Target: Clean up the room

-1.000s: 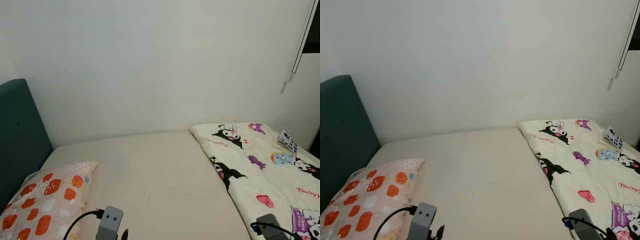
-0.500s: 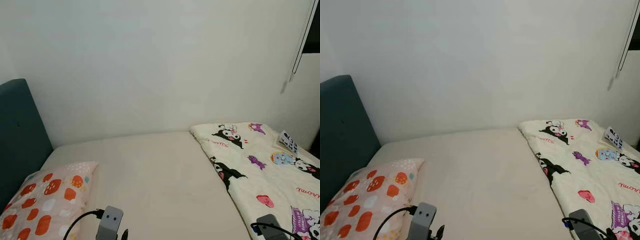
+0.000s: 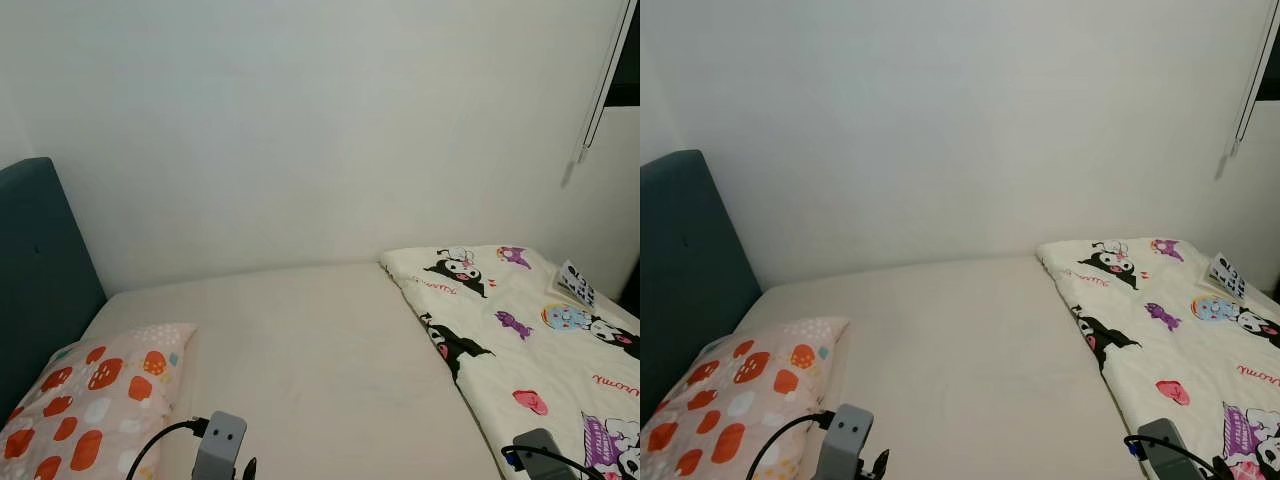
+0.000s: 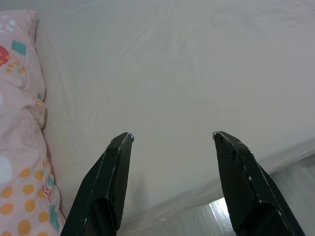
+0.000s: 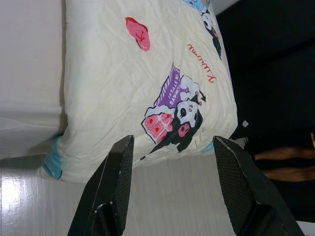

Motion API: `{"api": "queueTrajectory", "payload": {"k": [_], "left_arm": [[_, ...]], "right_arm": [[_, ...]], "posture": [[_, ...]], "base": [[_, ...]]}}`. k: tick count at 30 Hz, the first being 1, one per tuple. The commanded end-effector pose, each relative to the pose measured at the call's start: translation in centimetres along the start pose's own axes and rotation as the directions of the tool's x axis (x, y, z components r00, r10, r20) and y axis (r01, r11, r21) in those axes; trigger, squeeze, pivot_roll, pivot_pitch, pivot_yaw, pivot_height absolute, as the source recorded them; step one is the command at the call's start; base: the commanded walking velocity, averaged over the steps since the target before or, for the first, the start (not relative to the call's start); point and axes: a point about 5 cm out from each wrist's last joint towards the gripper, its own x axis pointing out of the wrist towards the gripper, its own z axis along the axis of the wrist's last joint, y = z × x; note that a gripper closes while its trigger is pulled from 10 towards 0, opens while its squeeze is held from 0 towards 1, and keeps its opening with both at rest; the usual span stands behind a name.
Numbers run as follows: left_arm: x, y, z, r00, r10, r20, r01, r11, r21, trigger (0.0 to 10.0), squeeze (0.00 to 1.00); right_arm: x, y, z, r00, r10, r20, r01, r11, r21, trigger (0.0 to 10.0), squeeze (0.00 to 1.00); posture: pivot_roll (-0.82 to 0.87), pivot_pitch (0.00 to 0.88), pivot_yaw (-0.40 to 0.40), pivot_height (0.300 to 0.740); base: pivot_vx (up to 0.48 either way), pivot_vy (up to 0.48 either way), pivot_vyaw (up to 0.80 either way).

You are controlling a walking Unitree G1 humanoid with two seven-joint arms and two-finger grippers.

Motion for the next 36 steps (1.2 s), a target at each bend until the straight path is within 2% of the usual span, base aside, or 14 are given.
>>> {"api": "queueTrajectory", "payload": {"k": [1,36], "left_arm": [[-0.15,0.06,-0.48,1.0,0.011,-0.014,-0.011,1.0,-0.023,10.0,0.0],[-0.05,-0.05,-0.44,1.0,0.008,-0.015,-0.009,1.0,-0.023,10.0,0.0]], "right_arm": [[-0.16,0.14,-0.38,1.0,0.0,-0.014,0.0,1.0,0.009,10.0,0.0],[-0.03,0.06,-0.22,1.0,0.001,-0.016,-0.001,1.0,0.009,10.0,0.0]], "posture": [[-0.05,0.097,0.024,0.74],[-0.06,0.097,0.031,0.74]], "base": [[0.0,0.0,0.0],[0.0,0.0,0.0]]}}
